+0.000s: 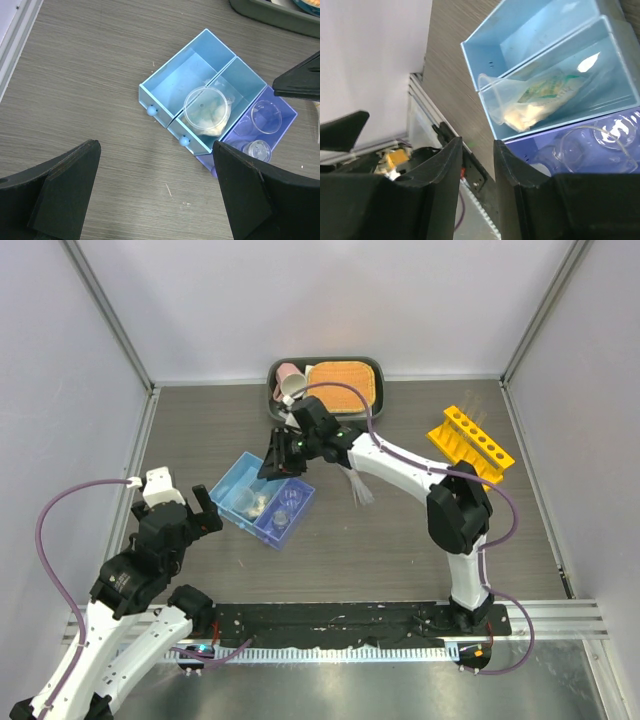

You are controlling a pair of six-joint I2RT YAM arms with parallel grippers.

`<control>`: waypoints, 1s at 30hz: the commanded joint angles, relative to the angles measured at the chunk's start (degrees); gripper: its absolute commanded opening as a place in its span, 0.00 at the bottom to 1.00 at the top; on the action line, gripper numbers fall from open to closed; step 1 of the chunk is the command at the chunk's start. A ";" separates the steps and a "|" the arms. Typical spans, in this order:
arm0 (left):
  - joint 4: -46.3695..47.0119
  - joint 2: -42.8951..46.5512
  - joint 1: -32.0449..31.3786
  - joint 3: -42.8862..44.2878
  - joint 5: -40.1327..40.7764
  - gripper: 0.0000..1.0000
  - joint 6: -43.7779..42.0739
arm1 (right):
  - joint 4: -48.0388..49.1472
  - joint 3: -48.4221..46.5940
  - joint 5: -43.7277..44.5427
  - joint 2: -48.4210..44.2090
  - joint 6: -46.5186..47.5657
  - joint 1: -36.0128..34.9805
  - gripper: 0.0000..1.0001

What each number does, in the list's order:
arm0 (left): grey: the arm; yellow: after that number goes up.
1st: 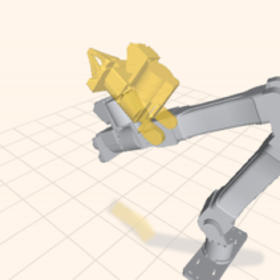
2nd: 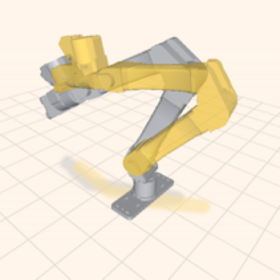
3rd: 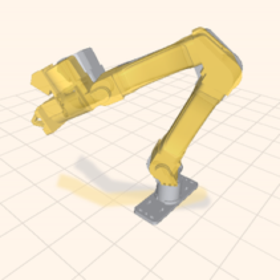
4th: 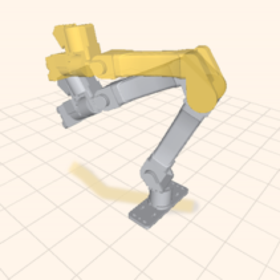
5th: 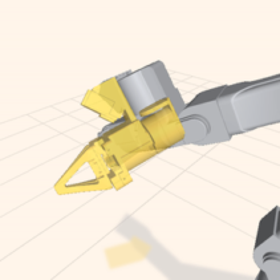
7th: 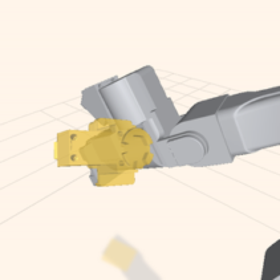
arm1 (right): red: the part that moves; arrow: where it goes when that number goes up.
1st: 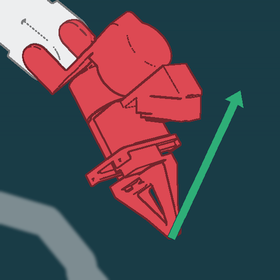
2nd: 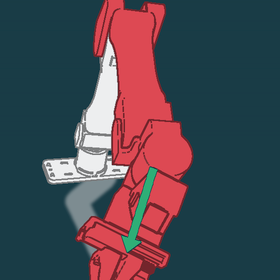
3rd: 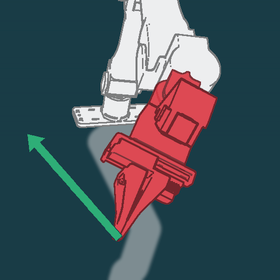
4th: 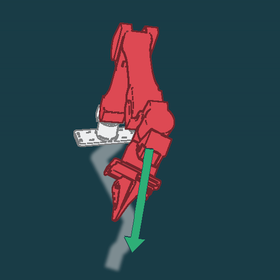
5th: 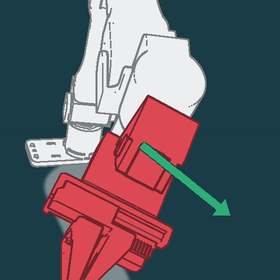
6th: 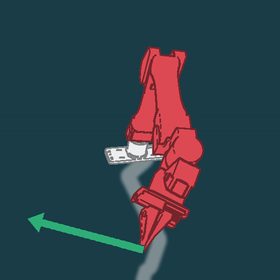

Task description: Organize the chemistry lab equipment

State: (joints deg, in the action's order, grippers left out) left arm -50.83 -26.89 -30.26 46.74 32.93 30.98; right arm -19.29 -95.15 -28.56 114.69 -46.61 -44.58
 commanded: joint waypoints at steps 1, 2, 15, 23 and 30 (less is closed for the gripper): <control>1.96 -0.18 -0.06 0.46 0.38 1.00 -0.66 | -13.83 -8.37 12.60 -4.13 17.84 -5.07 0.37; 2.05 -0.18 -0.06 0.46 0.47 1.00 -0.66 | -15.59 -10.56 15.08 -3.78 20.13 -5.95 0.37; 1.17 2.02 -0.06 1.07 2.14 1.00 -0.22 | -22.99 -15.32 44.90 4.04 42.65 -15.62 0.32; 0.03 9.48 -0.06 1.42 6.97 1.00 2.41 | -20.88 -16.91 52.28 5.54 48.98 -22.21 0.32; -1.29 15.19 -0.06 1.86 11.45 1.00 4.87 | -20.88 -17.78 58.43 5.36 53.55 -27.49 0.36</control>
State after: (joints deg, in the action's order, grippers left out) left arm -51.70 -15.05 -30.26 46.83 39.72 33.23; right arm -41.67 -109.84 24.34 121.23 2.87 -70.00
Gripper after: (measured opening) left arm 0.996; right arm 0.341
